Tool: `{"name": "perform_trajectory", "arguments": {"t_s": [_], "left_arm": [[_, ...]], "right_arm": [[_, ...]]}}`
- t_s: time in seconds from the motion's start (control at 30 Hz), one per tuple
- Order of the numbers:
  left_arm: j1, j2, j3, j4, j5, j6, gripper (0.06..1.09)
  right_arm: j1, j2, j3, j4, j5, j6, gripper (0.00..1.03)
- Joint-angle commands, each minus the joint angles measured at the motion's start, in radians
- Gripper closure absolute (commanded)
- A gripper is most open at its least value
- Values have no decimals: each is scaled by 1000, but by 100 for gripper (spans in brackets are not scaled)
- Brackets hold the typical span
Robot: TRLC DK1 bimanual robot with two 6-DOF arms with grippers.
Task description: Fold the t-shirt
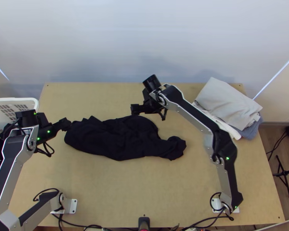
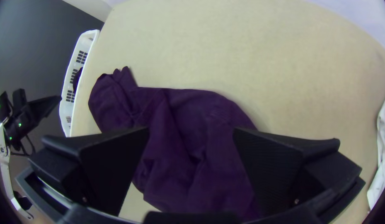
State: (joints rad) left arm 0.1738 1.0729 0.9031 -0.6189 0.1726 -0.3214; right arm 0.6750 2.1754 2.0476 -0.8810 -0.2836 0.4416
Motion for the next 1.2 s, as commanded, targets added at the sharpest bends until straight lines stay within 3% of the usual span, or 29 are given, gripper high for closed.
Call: {"name": "perform_trajectory", "arguments": {"t_s": [0.0, 0.17, 0.23, 0.5, 0.87, 0.9, 1.0, 1.17], "left_arm": [[7, -13, 0, 1, 1, 2, 10], [7, -18, 2, 1, 1, 2, 10], [7, -16, 2, 2, 1, 2, 10], [10, -16, 0, 5, -1, 4, 10], [15, -19, 7, 4, -1, 16, 10], [15, -19, 8, 5, -1, 16, 10], [15, -18, 8, 5, -1, 16, 10], [21, -18, -1, 4, -1, 16, 10]], "right_arm": [[23, 132, 140, -18, 57, -7, 13], [34, 158, 151, -18, 101, -4, 14], [41, 162, 149, -16, 115, -14, 19], [61, 169, 94, 5, 222, -133, 19], [94, 167, 42, 45, 258, -175, 19], [98, 169, 42, 48, 265, -176, 24], [110, 165, 26, 74, 347, -185, 56], [113, 159, 14, 89, 353, -202, 54]]}}
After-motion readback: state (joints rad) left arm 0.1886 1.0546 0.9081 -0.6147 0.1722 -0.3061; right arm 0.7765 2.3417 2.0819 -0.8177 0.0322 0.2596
